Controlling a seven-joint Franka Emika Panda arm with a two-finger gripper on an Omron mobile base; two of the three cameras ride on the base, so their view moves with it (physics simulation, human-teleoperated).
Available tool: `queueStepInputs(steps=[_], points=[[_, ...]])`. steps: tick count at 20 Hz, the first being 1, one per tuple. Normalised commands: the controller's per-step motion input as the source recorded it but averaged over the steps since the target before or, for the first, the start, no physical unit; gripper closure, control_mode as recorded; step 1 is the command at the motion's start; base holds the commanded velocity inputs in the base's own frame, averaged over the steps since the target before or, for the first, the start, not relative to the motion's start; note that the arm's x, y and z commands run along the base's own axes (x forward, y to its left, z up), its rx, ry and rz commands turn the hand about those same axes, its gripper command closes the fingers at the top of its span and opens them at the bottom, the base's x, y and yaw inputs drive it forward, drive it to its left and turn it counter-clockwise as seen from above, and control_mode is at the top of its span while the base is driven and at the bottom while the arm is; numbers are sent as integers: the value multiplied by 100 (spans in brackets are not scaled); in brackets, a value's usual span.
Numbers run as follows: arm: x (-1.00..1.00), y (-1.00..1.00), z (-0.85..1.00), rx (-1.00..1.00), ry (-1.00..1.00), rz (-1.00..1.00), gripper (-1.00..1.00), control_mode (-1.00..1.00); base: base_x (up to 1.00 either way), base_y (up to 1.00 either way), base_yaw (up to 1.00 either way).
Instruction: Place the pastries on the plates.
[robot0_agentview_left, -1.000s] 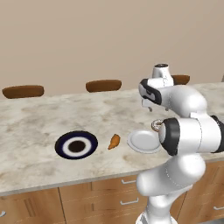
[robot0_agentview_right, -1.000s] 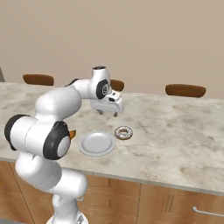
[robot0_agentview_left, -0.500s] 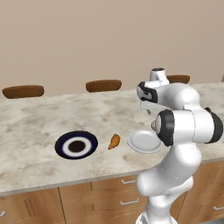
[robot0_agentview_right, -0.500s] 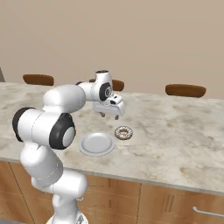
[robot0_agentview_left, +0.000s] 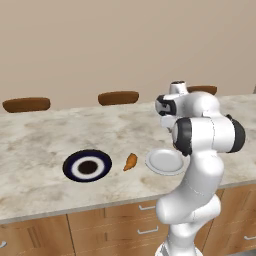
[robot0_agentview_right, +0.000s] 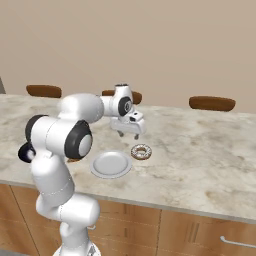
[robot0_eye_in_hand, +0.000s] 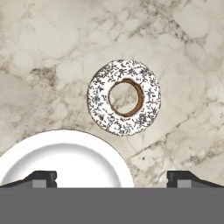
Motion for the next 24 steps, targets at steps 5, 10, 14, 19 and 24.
queueStepInputs(steps=[5, 10, 14, 19, 24], points=[[29, -25, -21, 6, 6, -3, -100, -100, 0, 0, 0], [19, -7, -24, 0, 4, -2, -100, -100, 0, 0, 0], [20, 0, -29, 0, 3, 0, -100, -100, 0, 0, 0], [2, 0, -40, 1, 6, 0, -100, -100, 0, 0, 0], [2, 0, -35, 0, 3, 0, -100, -100, 0, 0, 0]])
